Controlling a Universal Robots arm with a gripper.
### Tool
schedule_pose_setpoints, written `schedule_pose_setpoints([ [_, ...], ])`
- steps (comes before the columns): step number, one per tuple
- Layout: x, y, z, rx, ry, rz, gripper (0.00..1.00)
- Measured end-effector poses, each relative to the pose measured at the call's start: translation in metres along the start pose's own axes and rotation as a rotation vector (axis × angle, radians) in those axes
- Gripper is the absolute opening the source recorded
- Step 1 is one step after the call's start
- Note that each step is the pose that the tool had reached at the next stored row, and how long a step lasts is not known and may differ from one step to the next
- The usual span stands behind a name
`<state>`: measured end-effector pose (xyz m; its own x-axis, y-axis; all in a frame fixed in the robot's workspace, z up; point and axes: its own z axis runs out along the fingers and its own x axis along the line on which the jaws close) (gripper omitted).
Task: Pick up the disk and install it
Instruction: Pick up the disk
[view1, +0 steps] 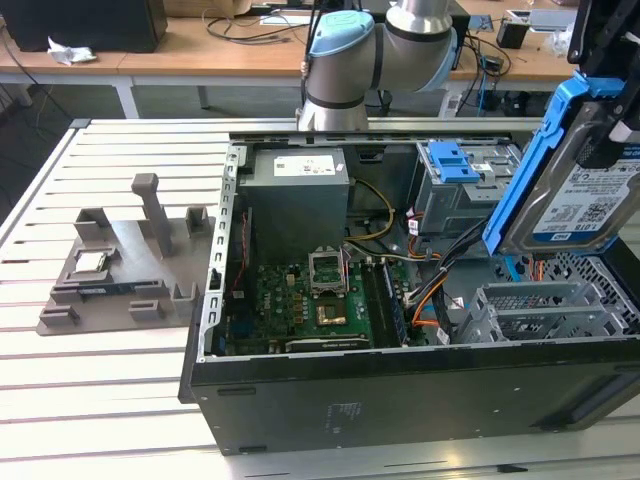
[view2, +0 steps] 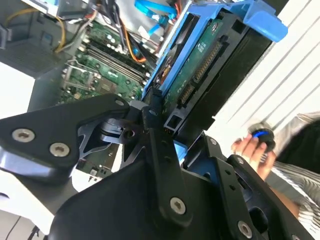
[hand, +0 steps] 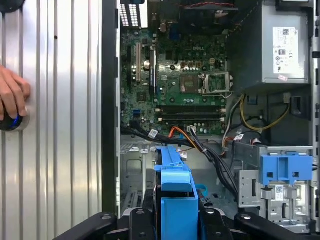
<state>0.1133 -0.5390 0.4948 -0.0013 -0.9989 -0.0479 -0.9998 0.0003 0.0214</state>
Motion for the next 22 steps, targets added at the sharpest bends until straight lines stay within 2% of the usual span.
schedule_pose_setpoints([
  [1,0.0005,-0.0003,0.0,0.0,-0.0202,0.0,0.36],
  [2,0.0011,-0.0005,-0.0001,0.0,-0.0328,-0.001,0.36],
  [3,0.003,-0.0017,-0.0001,-0.0002,-0.0387,-0.001,0.36],
  [4,0.0037,-0.0032,-0.0003,-0.0003,-0.0322,-0.001,0.36],
  [5,0.0052,-0.0063,0.0,-0.0005,-0.029,-0.001,0.36],
  [8,0.0138,-0.0122,0.0018,-0.0007,-0.0286,-0.001,0.36],
  [13,0.0215,-0.0238,0.0074,-0.0021,-0.0287,-0.001,0.36],
  [15,0.0287,-0.0253,0.011,-0.0023,-0.0283,0.0,0.36],
  [16,0.033,-0.0254,0.0116,-0.0023,-0.0253,0.0,0.36],
  [18,0.035,-0.0254,0.0121,-0.0022,-0.0174,0.001,0.36],
  [19,0.0357,-0.0254,0.0125,-0.0021,-0.0087,0.003,0.36],
  [20,0.0358,-0.0249,0.0132,-0.002,-0.0038,0.006,0.36],
  [22,0.0359,-0.0227,0.0149,-0.0016,-0.0019,0.014,0.36],
])
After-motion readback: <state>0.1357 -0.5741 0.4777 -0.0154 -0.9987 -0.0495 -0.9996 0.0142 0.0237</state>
